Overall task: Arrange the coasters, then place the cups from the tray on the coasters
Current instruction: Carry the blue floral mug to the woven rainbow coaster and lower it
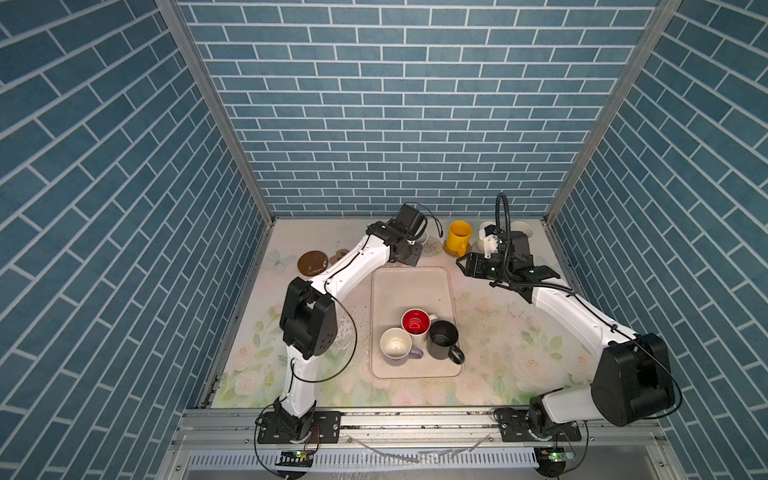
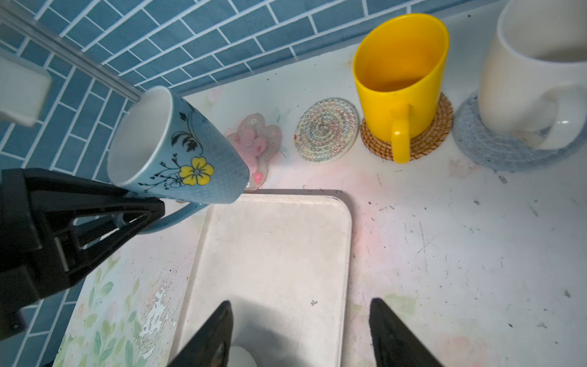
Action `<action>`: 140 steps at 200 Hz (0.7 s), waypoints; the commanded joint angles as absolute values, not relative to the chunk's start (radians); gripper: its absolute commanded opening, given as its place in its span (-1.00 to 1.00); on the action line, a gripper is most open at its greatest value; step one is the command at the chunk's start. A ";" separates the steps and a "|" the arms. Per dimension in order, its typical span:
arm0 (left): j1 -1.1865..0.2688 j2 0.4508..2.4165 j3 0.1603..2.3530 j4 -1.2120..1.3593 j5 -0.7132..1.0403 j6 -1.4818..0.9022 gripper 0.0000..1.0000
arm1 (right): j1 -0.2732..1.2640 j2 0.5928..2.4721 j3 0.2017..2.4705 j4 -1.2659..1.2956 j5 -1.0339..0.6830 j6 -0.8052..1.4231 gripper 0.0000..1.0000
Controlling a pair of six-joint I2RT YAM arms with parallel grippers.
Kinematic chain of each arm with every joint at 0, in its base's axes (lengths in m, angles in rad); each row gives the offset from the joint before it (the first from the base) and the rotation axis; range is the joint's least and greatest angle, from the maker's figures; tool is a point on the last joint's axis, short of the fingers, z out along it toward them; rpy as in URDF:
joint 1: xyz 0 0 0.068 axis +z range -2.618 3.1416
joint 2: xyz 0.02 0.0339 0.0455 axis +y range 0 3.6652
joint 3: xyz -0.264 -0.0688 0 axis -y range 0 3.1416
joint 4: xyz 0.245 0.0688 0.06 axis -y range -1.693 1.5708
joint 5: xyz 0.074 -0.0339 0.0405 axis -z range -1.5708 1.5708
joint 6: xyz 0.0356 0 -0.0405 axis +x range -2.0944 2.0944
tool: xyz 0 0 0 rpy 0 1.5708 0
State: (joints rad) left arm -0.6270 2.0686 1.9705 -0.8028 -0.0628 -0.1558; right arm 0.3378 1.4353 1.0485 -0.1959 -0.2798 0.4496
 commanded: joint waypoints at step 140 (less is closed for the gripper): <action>-0.608 2.543 2.505 -0.728 -0.058 -0.170 -1.00 | 0.303 1.494 1.092 -0.147 -0.222 0.472 0.34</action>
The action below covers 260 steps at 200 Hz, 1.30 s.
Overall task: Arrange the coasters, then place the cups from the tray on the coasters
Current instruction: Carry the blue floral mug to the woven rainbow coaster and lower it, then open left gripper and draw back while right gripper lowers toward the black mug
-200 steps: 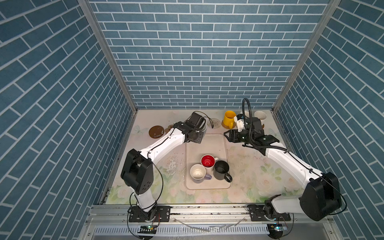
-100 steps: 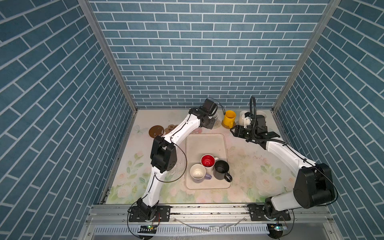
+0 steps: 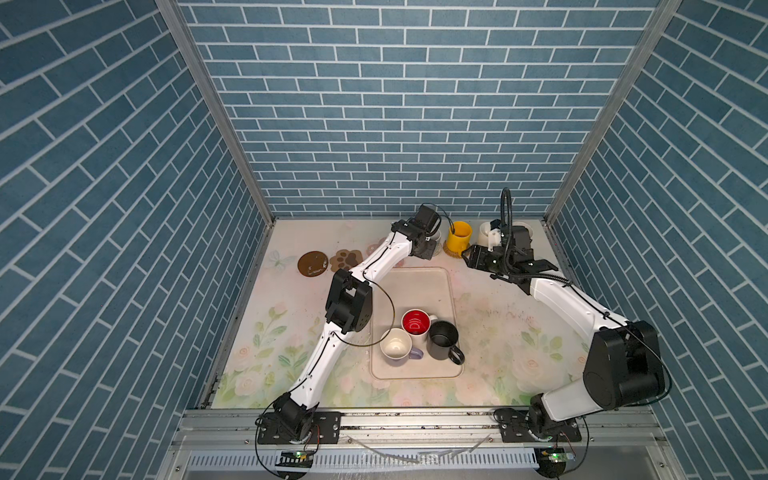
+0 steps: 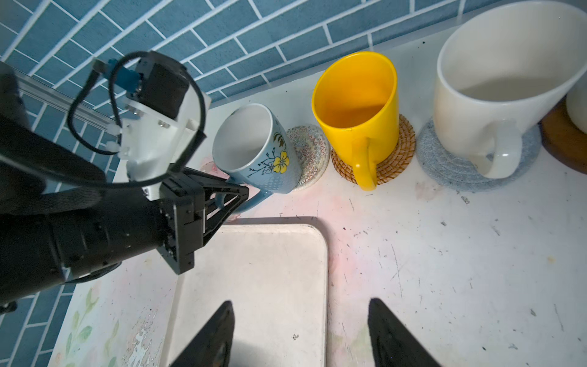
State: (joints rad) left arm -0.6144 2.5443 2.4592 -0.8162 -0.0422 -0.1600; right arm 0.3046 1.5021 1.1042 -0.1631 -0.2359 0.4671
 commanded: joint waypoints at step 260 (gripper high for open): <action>-0.600 2.620 2.520 -0.667 -0.038 -0.222 -0.25 | 0.313 1.483 1.063 -0.138 -0.236 0.483 0.29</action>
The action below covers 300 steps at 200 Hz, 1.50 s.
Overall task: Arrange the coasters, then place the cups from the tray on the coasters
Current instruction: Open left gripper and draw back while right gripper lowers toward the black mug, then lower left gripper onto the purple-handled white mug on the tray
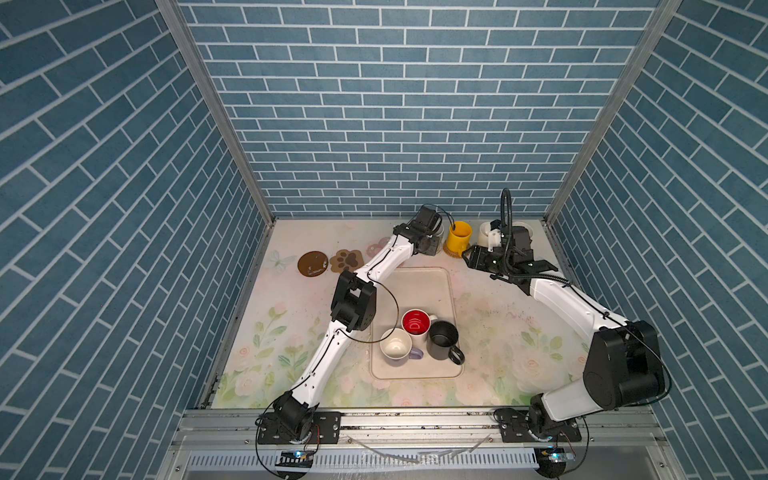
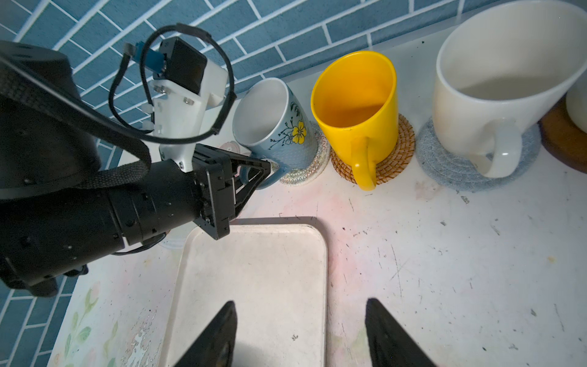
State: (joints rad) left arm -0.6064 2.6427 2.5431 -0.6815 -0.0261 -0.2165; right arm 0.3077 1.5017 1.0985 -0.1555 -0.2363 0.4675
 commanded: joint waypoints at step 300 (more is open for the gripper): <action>-0.626 1.380 0.974 -0.474 -0.200 -0.413 0.82 | 0.492 1.093 0.601 -0.380 -0.319 0.479 0.29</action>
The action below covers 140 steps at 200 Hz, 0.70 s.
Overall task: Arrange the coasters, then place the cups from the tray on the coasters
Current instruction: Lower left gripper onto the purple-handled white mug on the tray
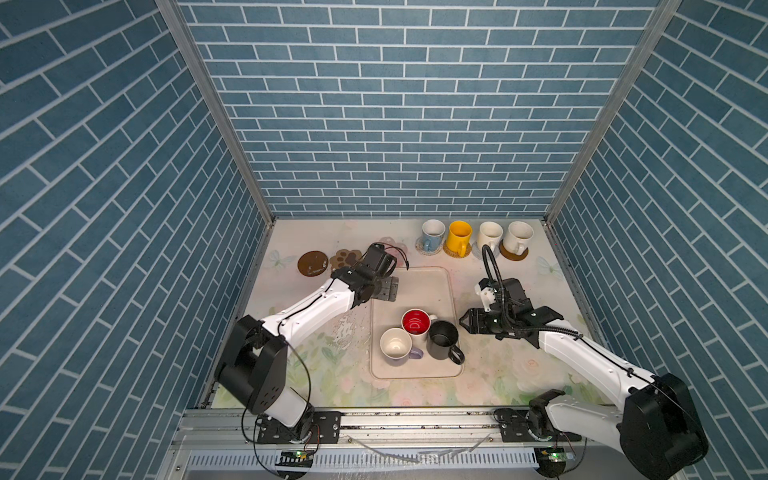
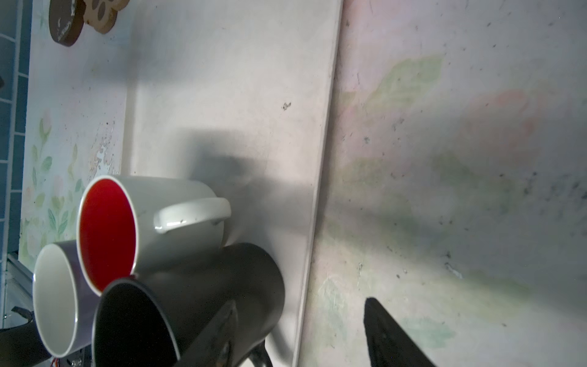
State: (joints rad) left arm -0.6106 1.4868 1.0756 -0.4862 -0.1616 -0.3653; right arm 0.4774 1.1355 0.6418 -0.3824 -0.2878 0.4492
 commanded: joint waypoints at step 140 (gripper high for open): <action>-0.808 0.964 0.538 -0.565 -0.204 -0.572 0.58 | 0.537 1.154 0.513 -0.276 -0.399 0.519 0.28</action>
State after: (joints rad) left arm -0.7643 1.0027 0.5835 -0.5655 -0.2028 -0.5407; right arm 0.5228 1.1297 0.5323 -0.3031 -0.3595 0.4988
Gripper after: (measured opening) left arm 0.793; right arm 0.642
